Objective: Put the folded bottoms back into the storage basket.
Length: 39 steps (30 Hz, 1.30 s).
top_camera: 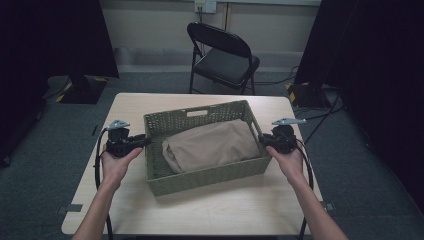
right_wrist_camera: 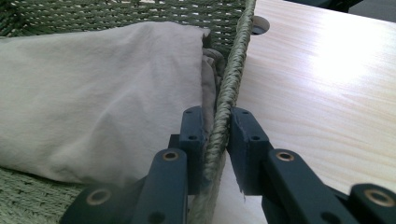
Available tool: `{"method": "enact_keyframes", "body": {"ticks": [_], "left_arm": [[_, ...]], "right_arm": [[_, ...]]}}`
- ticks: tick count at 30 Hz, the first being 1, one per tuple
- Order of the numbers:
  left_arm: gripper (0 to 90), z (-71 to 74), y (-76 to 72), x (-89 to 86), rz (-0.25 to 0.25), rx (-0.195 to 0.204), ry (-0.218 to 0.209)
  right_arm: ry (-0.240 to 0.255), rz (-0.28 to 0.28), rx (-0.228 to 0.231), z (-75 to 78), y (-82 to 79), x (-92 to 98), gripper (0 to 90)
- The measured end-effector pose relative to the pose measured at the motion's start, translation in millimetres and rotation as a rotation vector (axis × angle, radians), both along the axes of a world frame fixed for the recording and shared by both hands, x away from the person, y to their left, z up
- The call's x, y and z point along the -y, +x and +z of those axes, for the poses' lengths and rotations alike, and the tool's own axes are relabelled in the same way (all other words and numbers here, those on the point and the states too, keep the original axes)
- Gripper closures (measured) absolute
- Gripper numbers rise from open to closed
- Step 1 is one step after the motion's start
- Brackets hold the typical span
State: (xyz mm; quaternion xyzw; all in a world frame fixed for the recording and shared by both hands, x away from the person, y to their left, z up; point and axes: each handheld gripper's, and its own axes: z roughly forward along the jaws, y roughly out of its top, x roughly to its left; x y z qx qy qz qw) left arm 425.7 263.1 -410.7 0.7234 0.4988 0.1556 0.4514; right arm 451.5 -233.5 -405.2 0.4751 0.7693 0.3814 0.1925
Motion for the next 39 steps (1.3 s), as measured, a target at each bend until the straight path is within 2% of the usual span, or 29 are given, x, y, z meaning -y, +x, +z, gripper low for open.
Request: {"method": "enact_keyframes", "body": {"ticks": [2,4,5,8,10,11,13,14,17,21,22,25,26,27,32,35,39], "left_arm": [[65.0,-0.5,1.1,-1.7,-0.002,-0.004,-0.017],[65.4,-1.5,4.0,-3.9,-0.004,-0.005,-0.033],[65.8,-1.8,5.5,-4.4,0.001,-0.007,-0.042],[67.2,0.5,11.6,-4.4,0.011,-0.019,-0.028],[67.5,2.2,12.9,-3.1,0.018,-0.015,-0.013],[67.3,3.3,12.0,-3.1,0.02,-0.014,-0.019],[62.0,5.4,8.1,-3.3,-0.005,-0.007,-0.033],[58.3,6.8,5.2,-2.5,-0.004,-0.005,-0.024],[50.5,9.1,-6.9,1.1,-0.011,-0.012,-0.001],[46.9,9.0,-20.7,2.5,-0.034,-0.018,0.035],[46.8,8.1,-23.0,1.8,-0.043,-0.026,0.024],[50.0,2.5,-26.6,2.3,-0.041,-0.036,0.04],[52.8,0.0,-26.6,2.3,-0.058,-0.037,0.022],[57.9,-1.4,-27.4,3.8,-0.058,-0.023,0.018],[60.2,0.4,-24.8,6.1,-0.058,-0.024,0.042],[61.1,-0.5,-20.5,3.7,-0.054,-0.024,0.028],[63.5,-2.7,-15.0,0.4,-0.043,-0.017,0.003]], "right_arm": [[0.012,0.009,-0.004,-0.1,1.1,1.8,73.2],[0.04,0.015,-0.002,0.3,5.3,3.6,65.6],[0.054,0.023,0.009,1.6,9.3,4.0,64.7],[0.077,0.024,0.026,4.0,20.2,3.2,60.9],[0.064,0.018,0.022,3.3,28.6,1.3,60.7],[0.061,0.018,0.018,2.2,31.7,0.1,64.8],[0.054,0.041,0.013,-1.4,34.7,-2.5,70.6],[0.036,0.032,0.017,-3.0,34.6,-4.0,71.4],[0.059,0.028,0.013,-3.3,33.3,-2.3,72.4],[0.041,0.017,0.009,-1.8,29.1,-3.5,72.7],[0.039,0.015,0.008,-1.5,27.3,-3.3,72.6],[0.036,0.017,0.006,-1.0,20.1,-1.7,71.8],[0.041,0.015,0.006,-1.4,17.4,-0.9,71.5],[0.047,0.016,0.008,-1.8,14.7,-0.1,71.1],[0.058,0.019,-0.002,-1.5,3.7,4.2,69.1],[0.079,0.02,0.006,-3.4,-0.8,5.6,67.9],[0.076,0.023,0.013,-4.7,-2.9,3.6,66.6]]}}
